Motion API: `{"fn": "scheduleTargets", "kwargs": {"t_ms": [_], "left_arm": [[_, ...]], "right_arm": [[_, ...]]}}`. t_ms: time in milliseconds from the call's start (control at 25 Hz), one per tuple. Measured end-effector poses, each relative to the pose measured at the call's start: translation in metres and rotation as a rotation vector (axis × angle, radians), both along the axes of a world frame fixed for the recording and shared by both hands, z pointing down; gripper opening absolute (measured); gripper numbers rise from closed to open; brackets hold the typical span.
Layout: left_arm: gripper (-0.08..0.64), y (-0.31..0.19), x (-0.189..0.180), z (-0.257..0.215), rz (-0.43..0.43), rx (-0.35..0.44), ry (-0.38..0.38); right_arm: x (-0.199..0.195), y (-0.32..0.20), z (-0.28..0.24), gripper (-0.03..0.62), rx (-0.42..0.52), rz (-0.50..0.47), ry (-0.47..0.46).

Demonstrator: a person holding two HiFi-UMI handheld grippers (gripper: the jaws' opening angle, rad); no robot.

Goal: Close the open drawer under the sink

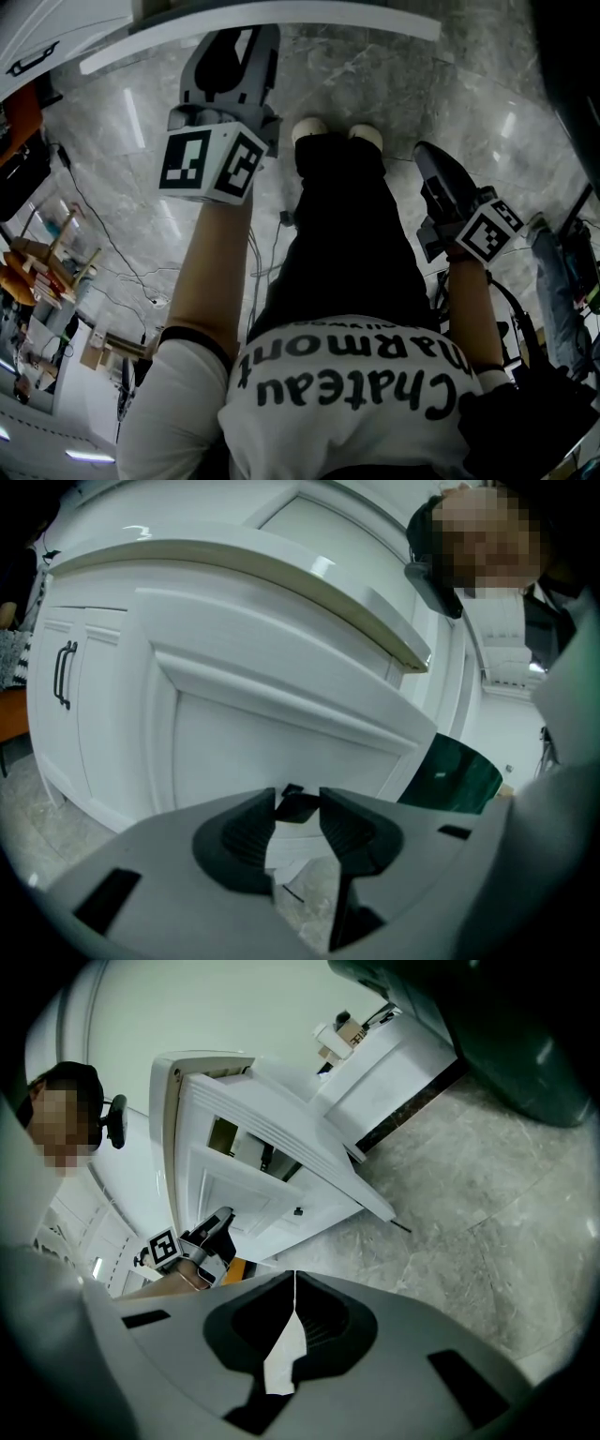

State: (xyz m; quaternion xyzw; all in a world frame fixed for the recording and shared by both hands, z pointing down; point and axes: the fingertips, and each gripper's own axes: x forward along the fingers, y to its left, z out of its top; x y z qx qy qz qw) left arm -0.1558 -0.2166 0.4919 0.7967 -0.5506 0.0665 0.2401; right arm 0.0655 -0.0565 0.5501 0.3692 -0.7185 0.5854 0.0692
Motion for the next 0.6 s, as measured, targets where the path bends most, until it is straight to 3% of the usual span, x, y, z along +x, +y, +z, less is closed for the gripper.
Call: {"fn": "scheduleTargets", "kwargs": {"t_ms": [600], "left_arm": [[0.149, -0.040, -0.007, 0.005, -0.023, 0.049, 0.002]], "right_arm": [[-0.002, -0.044, 0.008, 0.012, 0.098, 0.006, 0.010]]}}
